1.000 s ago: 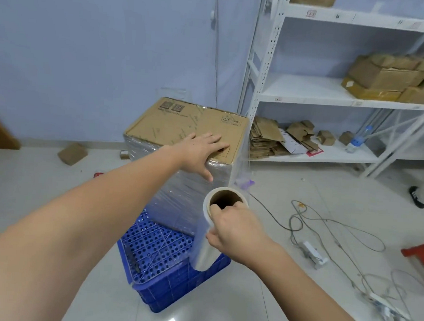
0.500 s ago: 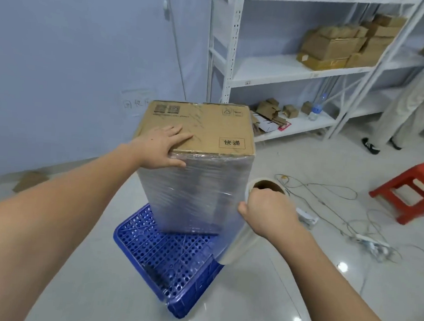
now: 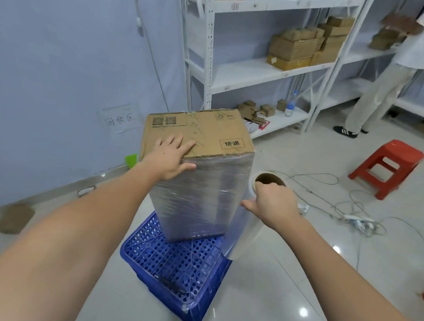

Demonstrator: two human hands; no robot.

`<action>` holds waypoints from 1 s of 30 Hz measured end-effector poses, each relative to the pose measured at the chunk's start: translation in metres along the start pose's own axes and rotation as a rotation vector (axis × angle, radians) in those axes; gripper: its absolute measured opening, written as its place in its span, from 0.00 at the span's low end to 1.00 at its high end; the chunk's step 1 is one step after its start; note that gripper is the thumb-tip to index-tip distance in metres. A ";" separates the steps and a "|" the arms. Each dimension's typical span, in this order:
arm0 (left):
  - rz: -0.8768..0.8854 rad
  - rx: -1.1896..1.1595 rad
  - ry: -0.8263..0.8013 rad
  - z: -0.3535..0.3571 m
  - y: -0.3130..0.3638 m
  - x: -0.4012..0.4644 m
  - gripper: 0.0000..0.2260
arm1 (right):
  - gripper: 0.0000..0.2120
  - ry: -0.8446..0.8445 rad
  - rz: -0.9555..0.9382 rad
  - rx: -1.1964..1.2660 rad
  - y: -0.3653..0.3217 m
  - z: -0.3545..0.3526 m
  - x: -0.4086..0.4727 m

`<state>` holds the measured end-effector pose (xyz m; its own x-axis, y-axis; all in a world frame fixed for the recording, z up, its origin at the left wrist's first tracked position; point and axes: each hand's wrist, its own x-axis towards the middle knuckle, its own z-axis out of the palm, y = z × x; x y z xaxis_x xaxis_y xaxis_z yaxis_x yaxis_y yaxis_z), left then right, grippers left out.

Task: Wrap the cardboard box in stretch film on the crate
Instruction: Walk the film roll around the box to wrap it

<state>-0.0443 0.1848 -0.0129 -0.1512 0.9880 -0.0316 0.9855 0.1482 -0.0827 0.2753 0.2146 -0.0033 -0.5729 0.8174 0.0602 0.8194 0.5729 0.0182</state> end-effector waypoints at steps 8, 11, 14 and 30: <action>-0.027 -0.002 0.022 -0.007 0.020 0.014 0.37 | 0.22 -0.061 -0.325 -0.016 0.000 -0.010 -0.018; -0.071 -0.014 -0.008 -0.012 0.039 0.012 0.36 | 0.18 -0.044 -0.441 -0.047 -0.009 -0.013 -0.023; -0.105 -0.013 -0.020 -0.009 0.042 0.004 0.35 | 0.17 -0.013 -0.534 -0.041 -0.017 -0.011 -0.030; -0.114 0.016 0.049 0.007 0.036 -0.006 0.36 | 0.20 0.103 -0.735 0.078 -0.019 0.003 -0.040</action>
<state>-0.0085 0.1840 -0.0224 -0.2580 0.9658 0.0278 0.9607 0.2595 -0.0989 0.2829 0.1717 -0.0093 -0.9646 0.2145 0.1533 0.2199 0.9753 0.0190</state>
